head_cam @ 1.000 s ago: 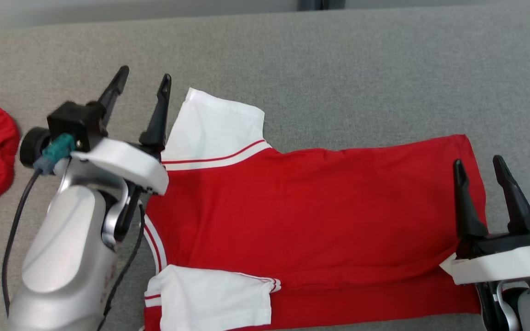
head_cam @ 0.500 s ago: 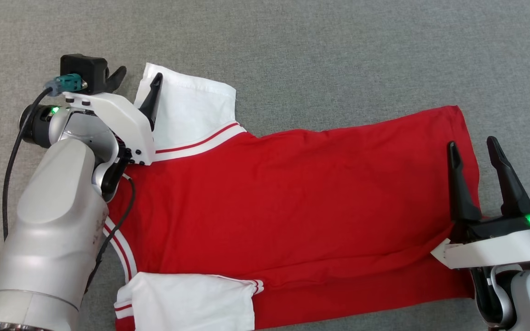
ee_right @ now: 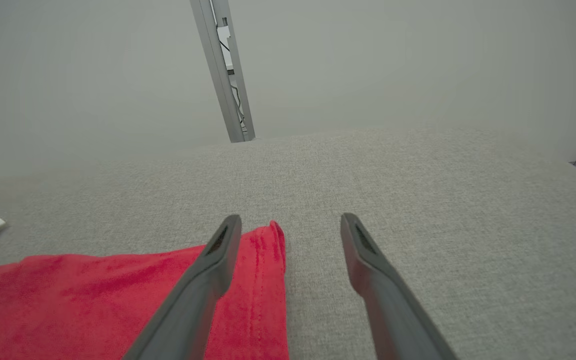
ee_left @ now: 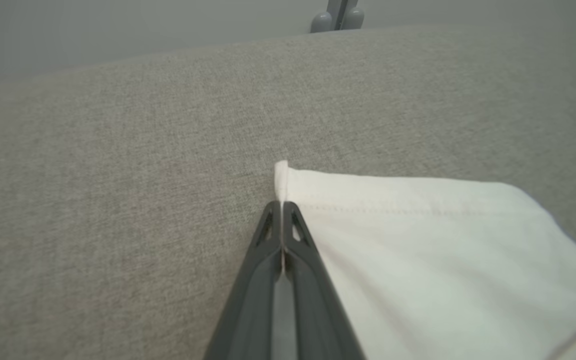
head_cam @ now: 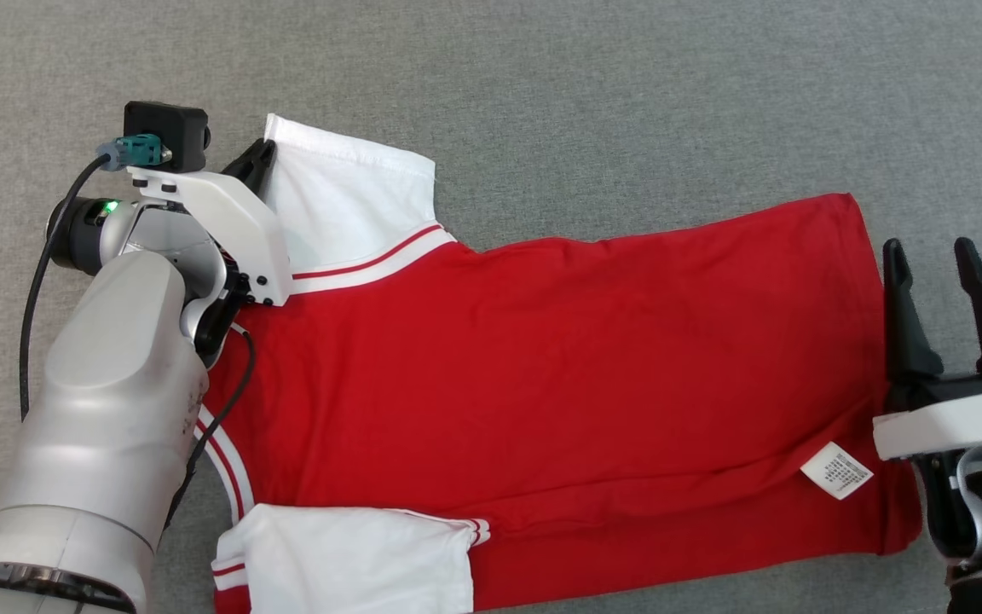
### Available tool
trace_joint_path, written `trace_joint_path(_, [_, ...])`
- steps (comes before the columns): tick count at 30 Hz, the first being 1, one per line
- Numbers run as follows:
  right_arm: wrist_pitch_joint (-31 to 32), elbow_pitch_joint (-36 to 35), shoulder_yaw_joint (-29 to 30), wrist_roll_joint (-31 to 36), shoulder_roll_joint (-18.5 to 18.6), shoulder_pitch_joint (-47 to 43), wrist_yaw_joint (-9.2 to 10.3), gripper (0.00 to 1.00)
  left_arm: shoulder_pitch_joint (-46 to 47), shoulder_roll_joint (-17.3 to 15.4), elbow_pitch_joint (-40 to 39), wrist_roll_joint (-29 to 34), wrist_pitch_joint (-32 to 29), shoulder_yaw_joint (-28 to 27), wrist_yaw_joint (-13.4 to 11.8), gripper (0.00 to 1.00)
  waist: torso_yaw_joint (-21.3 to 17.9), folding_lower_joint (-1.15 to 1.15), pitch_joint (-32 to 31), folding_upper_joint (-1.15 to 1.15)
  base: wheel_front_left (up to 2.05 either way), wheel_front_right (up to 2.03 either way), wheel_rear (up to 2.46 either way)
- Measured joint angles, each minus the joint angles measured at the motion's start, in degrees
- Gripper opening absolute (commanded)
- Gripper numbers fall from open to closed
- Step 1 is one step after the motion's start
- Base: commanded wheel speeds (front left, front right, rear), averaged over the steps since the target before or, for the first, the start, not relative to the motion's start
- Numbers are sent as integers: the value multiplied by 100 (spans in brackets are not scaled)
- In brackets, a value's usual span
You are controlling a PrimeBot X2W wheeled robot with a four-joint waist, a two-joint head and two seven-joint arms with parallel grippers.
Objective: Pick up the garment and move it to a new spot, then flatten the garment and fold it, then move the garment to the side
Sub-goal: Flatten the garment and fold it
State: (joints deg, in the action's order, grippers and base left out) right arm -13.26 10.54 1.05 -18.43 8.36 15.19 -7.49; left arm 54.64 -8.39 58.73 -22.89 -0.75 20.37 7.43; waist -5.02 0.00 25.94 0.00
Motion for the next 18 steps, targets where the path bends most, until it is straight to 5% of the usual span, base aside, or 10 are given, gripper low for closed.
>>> trace_joint_path(7, [541,680,-335,-447,502,753,0,100,113,79,182,-46,288,191,0,0,182,0,35,0,0,0,0])
trace_joint_path(18, [2540,1180,-1005,-1184,1287,1414,0,100,233,192,164,-250,698,572,0,0,487,0,73,0,0,0,0])
